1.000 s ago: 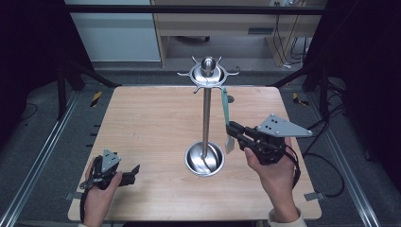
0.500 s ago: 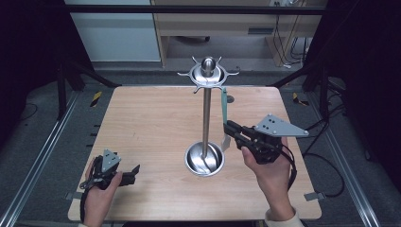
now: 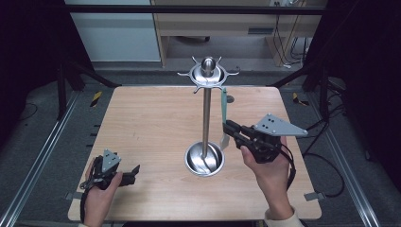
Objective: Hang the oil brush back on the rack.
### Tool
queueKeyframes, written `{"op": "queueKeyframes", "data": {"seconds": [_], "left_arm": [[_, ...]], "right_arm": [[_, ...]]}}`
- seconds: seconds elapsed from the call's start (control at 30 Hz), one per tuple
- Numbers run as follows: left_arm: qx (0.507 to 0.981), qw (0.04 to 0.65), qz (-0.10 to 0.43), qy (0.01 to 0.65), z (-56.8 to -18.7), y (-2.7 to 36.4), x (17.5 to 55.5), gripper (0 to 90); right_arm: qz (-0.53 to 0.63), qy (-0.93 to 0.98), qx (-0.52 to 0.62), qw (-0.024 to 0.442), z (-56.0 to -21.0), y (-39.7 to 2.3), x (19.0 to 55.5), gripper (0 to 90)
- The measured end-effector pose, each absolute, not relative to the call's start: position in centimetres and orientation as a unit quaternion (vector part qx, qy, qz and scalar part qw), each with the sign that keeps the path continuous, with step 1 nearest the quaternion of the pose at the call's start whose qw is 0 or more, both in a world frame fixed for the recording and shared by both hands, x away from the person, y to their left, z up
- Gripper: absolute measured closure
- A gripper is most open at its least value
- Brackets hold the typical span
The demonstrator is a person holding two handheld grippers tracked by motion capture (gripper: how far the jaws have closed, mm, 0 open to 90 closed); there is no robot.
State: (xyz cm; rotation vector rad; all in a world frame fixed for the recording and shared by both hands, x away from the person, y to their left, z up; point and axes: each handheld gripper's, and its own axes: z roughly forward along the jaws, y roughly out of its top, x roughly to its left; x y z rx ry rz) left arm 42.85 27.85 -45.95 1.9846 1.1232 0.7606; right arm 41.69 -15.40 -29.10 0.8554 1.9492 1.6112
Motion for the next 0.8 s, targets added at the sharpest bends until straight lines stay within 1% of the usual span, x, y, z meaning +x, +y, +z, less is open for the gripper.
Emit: {"op": "queueKeyframes", "data": {"seconds": [0.2,0.3,0.4,0.5,0.8], "left_arm": [[0.770,0.361,0.294,0.435,-46.0,27.8,42.8,4.7],[0.770,0.362,0.296,0.435,-45.9,27.9,42.9,4.6],[0.768,0.364,0.295,0.436,-45.9,27.9,42.8,4.6],[0.768,0.364,0.297,0.436,-45.9,28.0,42.8,4.6],[0.767,0.365,0.297,0.436,-45.9,27.9,42.9,4.6]], "right_arm": [[0.589,0.711,0.308,0.227,-29.1,-15.4,41.8,80.8],[0.591,0.711,0.309,0.222,-29.0,-15.6,41.8,77.9],[0.586,0.712,0.312,0.228,-29.0,-15.7,41.7,73.8],[0.580,0.711,0.316,0.241,-28.9,-16.1,41.6,66.0],[0.553,0.696,0.357,0.286,-29.3,-18.3,42.7,36.1]]}}
